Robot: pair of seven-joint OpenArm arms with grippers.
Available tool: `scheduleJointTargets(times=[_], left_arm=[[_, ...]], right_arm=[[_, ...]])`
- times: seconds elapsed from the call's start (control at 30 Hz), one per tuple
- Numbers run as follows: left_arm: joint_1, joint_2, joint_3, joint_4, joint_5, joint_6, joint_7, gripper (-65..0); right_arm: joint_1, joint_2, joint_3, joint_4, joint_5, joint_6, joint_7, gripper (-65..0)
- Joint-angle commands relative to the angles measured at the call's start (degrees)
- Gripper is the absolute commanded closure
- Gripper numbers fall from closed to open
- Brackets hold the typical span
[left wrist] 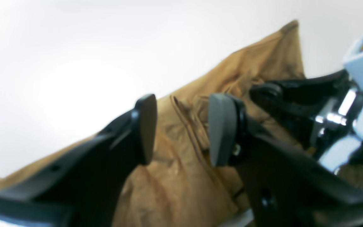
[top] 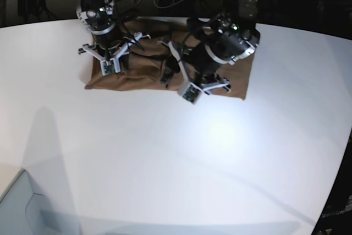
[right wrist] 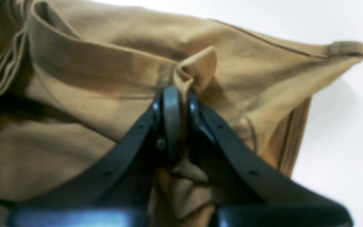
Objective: Layout the t-shirt on the table in an organized manner, then fold the t-shirt properly
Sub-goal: 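Release the folded end and regrasp the strip ends with both grippers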
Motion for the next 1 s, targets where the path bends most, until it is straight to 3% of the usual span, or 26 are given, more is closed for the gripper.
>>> scheduleJointTargets(times=[0.0,0.2,0.33,0.53,0.73,0.97], left_arm=[[0.0,-0.8,0.0,0.7,-0.9,0.2,-0.4,-26.5],[2.0,-4.7,-1.3,-0.4,-1.9,0.2,0.5,-25.4],[1.4,-4.3,-9.8,-4.2,-2.3,-0.4,0.5,-17.6],[0.2,-6.0,-18.7,-5.4,-6.2,-0.6,0.5,-14.7],[-2.4,-7.9,-19.5,-14.8,-10.0,-0.6,0.6,-14.7],[-2.5,-8.1,-19.5,-16.7,-10.3,-0.6,0.5,-14.7]], right_arm=[[0.2,-0.1,-0.1,0.8,0.4,-0.1,0.8,-2.3],[0.2,-0.1,-0.1,0.9,0.4,-0.1,0.8,-2.3],[0.0,-0.1,-0.1,1.1,0.5,-0.1,0.8,-4.1],[-0.4,-0.1,-0.1,1.3,0.5,-0.1,0.8,-18.6],[-0.5,-0.5,0.1,4.3,0.6,-0.3,0.9,-31.1],[-4.0,-1.1,0.4,11.7,0.6,-0.5,0.8,-40.1]])
